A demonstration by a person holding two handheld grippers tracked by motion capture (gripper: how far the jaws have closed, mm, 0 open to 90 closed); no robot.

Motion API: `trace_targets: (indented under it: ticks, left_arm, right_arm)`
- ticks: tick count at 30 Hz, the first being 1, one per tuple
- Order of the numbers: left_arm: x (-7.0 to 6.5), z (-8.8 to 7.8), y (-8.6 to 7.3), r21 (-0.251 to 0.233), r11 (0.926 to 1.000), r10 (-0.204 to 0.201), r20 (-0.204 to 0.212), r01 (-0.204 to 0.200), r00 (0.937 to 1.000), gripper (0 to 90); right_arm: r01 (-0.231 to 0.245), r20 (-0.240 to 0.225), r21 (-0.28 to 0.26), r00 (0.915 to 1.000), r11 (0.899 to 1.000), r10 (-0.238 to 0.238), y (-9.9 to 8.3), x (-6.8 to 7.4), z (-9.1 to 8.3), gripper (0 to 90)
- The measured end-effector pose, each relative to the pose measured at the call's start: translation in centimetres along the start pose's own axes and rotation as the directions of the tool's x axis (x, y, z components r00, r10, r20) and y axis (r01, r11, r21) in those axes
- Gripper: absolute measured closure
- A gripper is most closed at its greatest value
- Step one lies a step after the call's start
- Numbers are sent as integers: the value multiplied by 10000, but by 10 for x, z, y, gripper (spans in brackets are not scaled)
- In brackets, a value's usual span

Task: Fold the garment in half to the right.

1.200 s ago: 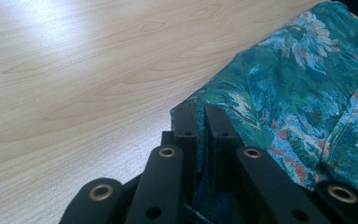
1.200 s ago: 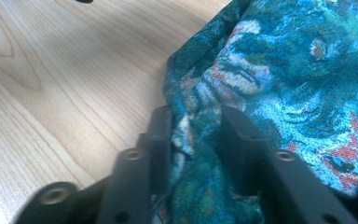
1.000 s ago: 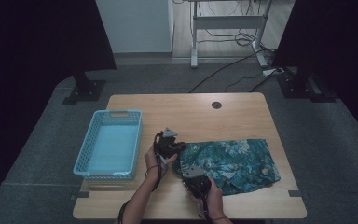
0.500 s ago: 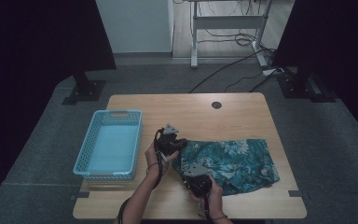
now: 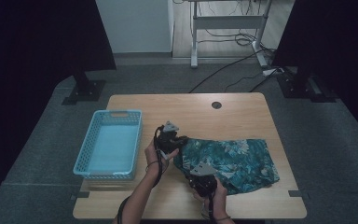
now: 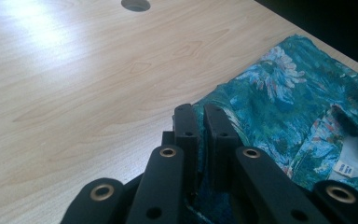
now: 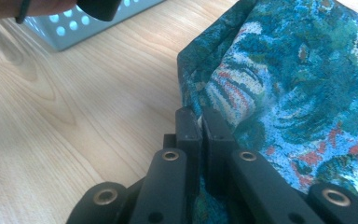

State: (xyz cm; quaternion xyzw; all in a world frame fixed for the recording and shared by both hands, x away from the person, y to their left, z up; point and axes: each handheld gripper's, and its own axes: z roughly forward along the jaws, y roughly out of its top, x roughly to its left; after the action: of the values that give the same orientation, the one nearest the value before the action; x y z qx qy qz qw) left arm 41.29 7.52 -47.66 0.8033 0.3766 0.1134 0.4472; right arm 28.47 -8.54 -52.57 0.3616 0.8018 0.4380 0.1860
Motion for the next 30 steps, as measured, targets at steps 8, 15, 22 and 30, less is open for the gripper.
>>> trace_targets:
  ticks: [8,15,22,30]
  left_arm:
    - [-7,-11,19,-294,9991,316,85,-313,9995,848]
    - [-14,-20,36,-426,9975,573,127,-567,9983,848]
    - [-10,-18,33,-286,9988,403,376,-392,9985,849]
    - [1,-18,52,-188,9995,268,291,-262,9992,849]
  right_arm:
    - [-42,-297,-560,9996,9984,26,14,8,-6,872]
    - [167,-441,-1167,9988,9930,-220,36,18,-15,871]
    - [42,-368,-1191,9993,9929,-86,33,15,-12,871]
    - [108,-307,-1367,9994,9906,-151,49,12,-1,871]
